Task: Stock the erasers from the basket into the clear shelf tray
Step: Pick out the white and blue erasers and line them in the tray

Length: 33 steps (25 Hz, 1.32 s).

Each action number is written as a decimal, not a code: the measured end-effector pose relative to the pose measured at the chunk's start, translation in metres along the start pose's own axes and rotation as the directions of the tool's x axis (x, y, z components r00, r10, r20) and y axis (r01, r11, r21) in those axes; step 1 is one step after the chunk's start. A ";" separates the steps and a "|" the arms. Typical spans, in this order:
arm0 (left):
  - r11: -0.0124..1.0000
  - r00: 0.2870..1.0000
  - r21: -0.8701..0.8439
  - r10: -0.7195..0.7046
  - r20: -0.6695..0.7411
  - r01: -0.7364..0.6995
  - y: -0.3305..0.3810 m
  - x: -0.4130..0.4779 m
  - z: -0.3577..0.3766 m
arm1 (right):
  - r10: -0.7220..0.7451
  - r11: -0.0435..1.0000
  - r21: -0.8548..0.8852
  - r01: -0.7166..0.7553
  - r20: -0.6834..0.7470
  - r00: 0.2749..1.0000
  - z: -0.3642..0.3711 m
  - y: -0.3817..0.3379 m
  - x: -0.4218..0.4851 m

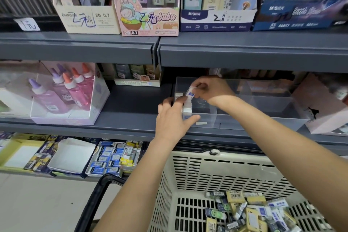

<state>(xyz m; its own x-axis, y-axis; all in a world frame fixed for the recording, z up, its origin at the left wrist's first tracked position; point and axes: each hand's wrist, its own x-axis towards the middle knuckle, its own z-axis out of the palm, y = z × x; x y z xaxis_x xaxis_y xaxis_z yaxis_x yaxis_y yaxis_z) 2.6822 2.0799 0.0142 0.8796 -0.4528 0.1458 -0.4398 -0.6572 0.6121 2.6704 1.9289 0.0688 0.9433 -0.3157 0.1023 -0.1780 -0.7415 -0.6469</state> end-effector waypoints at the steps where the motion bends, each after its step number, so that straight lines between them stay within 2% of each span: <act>1: 0.997 1.000 -0.077 -0.021 -0.002 0.020 0.000 -0.002 0.002 | -0.010 1.000 -0.008 0.010 0.034 0.999 0.004 -0.001 0.000; 3: 0.983 0.998 -0.177 -0.060 -0.016 0.056 0.000 -0.006 0.005 | -0.019 0.996 -0.082 0.025 0.066 0.998 0.011 -0.003 0.001; 6: 0.974 0.996 -0.217 -0.075 -0.047 0.063 0.000 -0.008 0.007 | -0.020 0.972 -0.234 0.034 0.063 0.998 0.019 -0.001 0.000; 13: 0.973 0.996 -0.224 -0.064 -0.062 0.048 -0.001 -0.008 0.008 | 0.006 0.935 -0.354 0.038 0.121 0.993 0.020 0.004 -0.003; 16: 0.977 0.997 -0.210 -0.058 -0.049 0.046 0.000 -0.010 0.006 | 0.010 0.944 -0.328 0.042 0.156 0.988 0.013 0.000 -0.006; 19: 0.974 0.996 -0.223 -0.061 -0.063 0.046 0.001 -0.016 0.006 | 0.033 0.955 -0.298 0.000 0.107 0.994 0.008 -0.005 -0.017; 21: 0.958 0.989 -0.270 -0.123 -0.083 0.097 0.001 -0.018 0.006 | 0.113 0.952 -0.294 -0.079 0.103 0.988 0.008 -0.012 -0.018; 23: 0.954 0.982 -0.265 -0.168 -0.088 0.140 0.002 -0.018 0.007 | 0.237 0.943 -0.275 -0.187 0.160 0.958 0.009 -0.021 -0.014; 26: 0.961 0.982 -0.245 -0.155 -0.106 0.125 0.000 -0.019 0.010 | 0.330 0.931 -0.233 -0.281 0.207 0.921 0.011 -0.028 -0.006; 28: 0.963 0.983 -0.244 -0.145 -0.113 0.114 -0.001 -0.018 0.010 | 0.331 0.938 -0.182 -0.294 0.226 0.916 0.010 -0.027 -0.008; 31: 0.967 0.986 -0.230 -0.136 -0.099 0.110 0.001 -0.020 0.007 | 0.273 0.957 0.015 -0.288 0.275 0.922 0.004 -0.021 -0.021; 33: 0.967 0.985 -0.233 -0.130 -0.112 0.101 0.006 -0.028 0.003 | 0.214 0.968 0.084 -0.236 0.210 0.954 -0.005 -0.014 -0.038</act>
<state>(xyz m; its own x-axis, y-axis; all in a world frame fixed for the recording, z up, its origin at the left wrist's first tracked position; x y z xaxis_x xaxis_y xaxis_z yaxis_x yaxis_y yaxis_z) 2.6549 2.0867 0.0114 0.9439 -0.2938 0.1511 -0.2945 -0.5411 0.7877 2.6352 1.9486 0.0782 0.9206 -0.3355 -0.2000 -0.3715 -0.5939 -0.7136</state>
